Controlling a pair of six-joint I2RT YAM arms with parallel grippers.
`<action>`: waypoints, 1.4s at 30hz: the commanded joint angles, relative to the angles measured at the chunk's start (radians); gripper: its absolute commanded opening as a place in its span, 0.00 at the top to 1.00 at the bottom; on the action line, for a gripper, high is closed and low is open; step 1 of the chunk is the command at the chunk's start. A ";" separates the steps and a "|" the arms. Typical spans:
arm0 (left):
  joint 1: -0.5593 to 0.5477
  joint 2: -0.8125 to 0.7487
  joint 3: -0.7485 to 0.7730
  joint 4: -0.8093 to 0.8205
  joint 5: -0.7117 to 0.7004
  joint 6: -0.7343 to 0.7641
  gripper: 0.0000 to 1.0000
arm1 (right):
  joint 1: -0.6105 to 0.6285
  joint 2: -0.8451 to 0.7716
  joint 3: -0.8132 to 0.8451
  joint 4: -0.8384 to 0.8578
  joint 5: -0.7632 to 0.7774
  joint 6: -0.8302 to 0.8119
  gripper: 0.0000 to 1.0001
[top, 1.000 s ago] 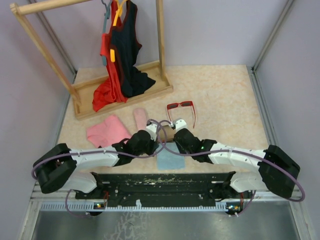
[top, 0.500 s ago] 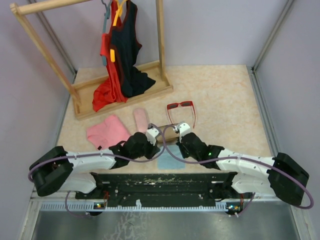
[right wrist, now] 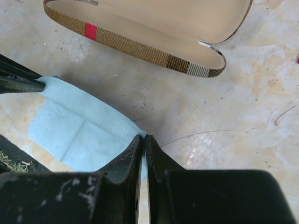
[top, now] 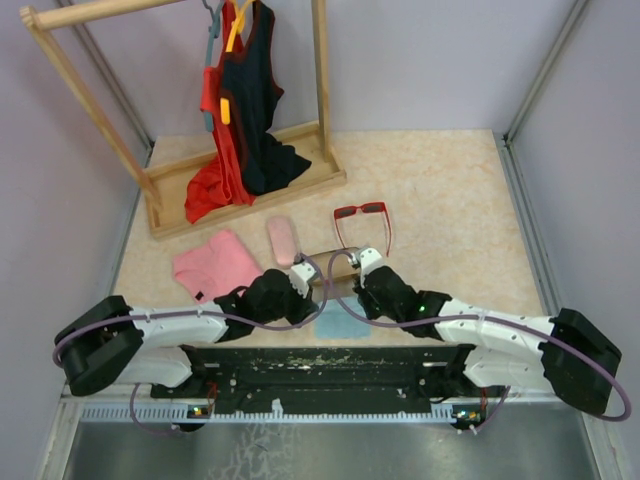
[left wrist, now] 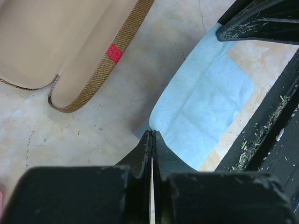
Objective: Organize the sunglasses
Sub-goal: Fold the glasses cleaning cloth at the center of the board.
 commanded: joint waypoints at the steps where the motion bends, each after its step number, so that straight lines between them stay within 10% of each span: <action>1: 0.000 -0.002 -0.011 0.030 0.034 0.001 1.00 | 0.001 -0.046 -0.005 -0.010 -0.023 0.037 0.91; 31: -0.012 0.036 -0.033 0.052 0.132 -0.004 1.00 | 0.002 -0.012 -0.003 -0.090 -0.099 0.135 0.80; 42: -0.015 0.021 -0.051 0.069 0.176 -0.005 0.85 | 0.001 -0.089 -0.020 -0.113 -0.135 0.151 0.72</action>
